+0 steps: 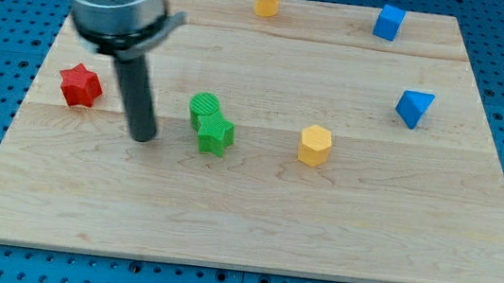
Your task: Separate the green blocks from each other
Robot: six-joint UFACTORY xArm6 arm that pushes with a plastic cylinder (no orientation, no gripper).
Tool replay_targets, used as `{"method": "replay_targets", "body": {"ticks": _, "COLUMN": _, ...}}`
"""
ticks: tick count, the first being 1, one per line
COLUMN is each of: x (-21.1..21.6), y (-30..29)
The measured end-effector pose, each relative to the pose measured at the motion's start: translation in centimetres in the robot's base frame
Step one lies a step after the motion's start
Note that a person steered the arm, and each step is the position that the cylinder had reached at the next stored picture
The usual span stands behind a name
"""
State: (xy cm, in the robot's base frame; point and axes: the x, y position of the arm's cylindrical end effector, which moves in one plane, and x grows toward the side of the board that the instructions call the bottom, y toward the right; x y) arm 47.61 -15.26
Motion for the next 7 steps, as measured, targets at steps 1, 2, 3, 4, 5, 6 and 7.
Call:
{"method": "replay_targets", "body": {"ticks": 1, "x": -4.5, "y": -0.6}}
{"method": "replay_targets", "body": {"ticks": 2, "x": -6.8, "y": 0.2}}
{"method": "replay_targets", "body": {"ticks": 3, "x": -6.4, "y": 3.6}}
{"method": "replay_targets", "body": {"ticks": 4, "x": -6.5, "y": 4.9}}
{"method": "replay_targets", "body": {"ticks": 5, "x": -6.3, "y": 7.3}}
{"method": "replay_targets", "body": {"ticks": 6, "x": -2.3, "y": 8.0}}
{"method": "replay_targets", "body": {"ticks": 7, "x": 1.0, "y": 9.5}}
